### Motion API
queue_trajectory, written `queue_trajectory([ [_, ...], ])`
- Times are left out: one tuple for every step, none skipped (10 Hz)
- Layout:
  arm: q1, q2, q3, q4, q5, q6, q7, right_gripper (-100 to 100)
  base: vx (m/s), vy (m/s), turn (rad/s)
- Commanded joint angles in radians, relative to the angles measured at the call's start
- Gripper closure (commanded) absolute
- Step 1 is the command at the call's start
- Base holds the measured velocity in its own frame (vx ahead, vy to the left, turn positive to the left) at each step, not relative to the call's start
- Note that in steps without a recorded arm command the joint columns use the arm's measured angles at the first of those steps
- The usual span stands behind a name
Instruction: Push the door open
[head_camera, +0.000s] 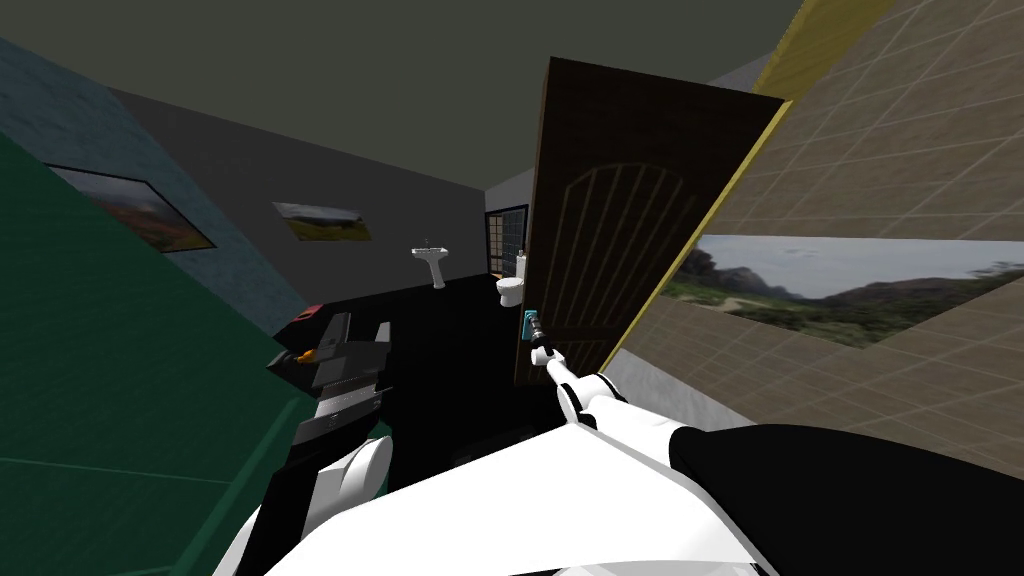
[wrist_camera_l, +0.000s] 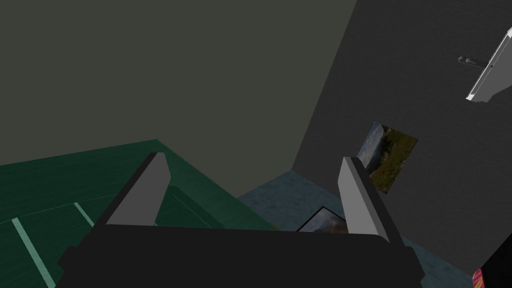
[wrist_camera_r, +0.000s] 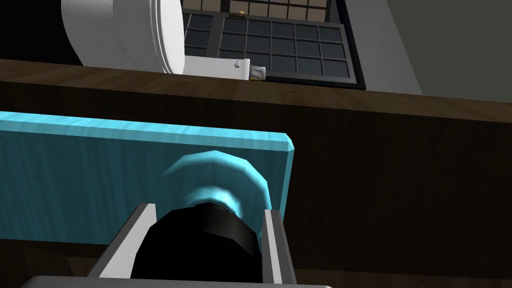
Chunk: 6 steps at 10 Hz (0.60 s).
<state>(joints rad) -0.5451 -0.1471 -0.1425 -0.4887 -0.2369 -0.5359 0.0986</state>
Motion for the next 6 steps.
queue_trajectory([
  [-0.008, -0.02, -0.024, 0.019, -0.01, -0.016, 0.007, 100, 0.165, 0.145, -0.11],
  [-0.008, -0.02, -0.024, 0.019, -0.01, -0.016, 0.007, 100, 0.127, 0.09, -0.053],
  [-0.008, -0.027, -0.039, 0.021, -0.017, -0.016, 0.015, 100, 0.134, 0.08, -0.05],
  [-0.007, -0.031, -0.048, 0.022, -0.021, -0.017, 0.019, 100, 0.183, 0.119, -0.066],
  [-0.007, -0.031, -0.048, 0.009, -0.021, -0.017, 0.019, 100, 0.133, 0.078, -0.06],
  [-0.007, -0.031, -0.048, 0.019, -0.021, -0.017, 0.019, 100, 0.054, 0.015, -0.006],
])
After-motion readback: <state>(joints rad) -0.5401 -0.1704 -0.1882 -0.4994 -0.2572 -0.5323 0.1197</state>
